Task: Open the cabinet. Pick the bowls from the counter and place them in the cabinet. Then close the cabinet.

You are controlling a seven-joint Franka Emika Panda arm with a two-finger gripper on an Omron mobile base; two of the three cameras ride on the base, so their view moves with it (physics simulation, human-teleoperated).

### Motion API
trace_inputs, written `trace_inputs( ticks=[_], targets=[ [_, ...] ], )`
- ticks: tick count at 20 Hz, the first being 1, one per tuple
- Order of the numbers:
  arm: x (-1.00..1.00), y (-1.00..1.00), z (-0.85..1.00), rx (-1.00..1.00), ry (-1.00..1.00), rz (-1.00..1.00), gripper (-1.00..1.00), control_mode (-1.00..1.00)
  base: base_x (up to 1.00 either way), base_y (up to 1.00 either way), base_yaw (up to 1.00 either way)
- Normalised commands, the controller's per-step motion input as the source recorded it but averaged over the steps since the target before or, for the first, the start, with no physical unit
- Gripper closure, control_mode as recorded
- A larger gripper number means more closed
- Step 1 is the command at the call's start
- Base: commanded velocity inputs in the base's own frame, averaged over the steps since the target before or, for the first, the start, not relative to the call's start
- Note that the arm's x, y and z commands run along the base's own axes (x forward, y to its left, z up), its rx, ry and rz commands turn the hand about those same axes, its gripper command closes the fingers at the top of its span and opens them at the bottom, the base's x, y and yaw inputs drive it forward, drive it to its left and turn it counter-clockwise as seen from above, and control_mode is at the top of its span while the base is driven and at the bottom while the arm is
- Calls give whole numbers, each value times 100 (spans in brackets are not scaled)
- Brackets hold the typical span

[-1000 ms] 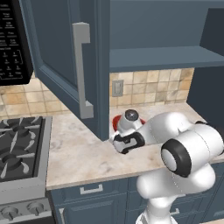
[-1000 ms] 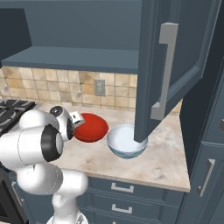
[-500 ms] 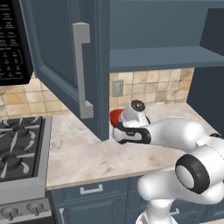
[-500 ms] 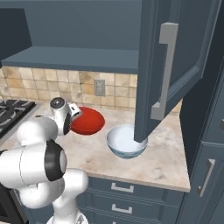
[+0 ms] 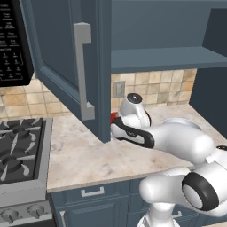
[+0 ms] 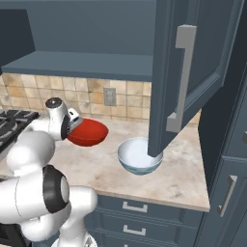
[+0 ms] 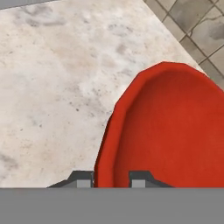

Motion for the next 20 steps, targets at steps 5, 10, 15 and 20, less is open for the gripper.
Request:
trace_inputs(
  ticks=[5, 10, 15, 20],
  targets=[
    [-44, 0, 29, -2, 7, 2, 100, -100, 0, 0, 0],
    [-43, 0, 28, 0, 0, 3, 100, -100, 0, 0, 0],
    [-37, 0, 24, 0, 0, 4, 100, -100, 0, 0, 0],
    [-26, 0, 20, 0, -6, 6, 100, -100, 0, 0, 0]
  ],
)
